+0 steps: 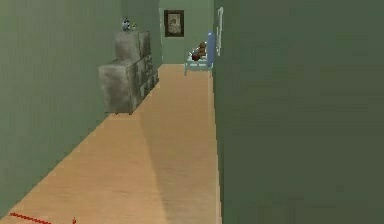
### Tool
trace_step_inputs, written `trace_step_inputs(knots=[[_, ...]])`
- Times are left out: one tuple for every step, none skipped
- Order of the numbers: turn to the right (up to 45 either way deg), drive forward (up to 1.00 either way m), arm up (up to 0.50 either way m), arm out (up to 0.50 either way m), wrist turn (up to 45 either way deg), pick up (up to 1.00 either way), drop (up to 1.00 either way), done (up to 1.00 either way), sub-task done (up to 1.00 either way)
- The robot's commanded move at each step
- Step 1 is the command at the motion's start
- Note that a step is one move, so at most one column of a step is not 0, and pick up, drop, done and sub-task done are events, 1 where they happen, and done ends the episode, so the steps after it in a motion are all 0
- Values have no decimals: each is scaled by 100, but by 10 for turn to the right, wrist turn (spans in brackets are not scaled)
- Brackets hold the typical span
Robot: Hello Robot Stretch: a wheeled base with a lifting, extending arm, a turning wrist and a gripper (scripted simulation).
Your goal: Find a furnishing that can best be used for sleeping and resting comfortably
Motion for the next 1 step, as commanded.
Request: trace_step_inputs(knots=[[0, 100, 0, 0, 0, 0, 0, 0, 0]])
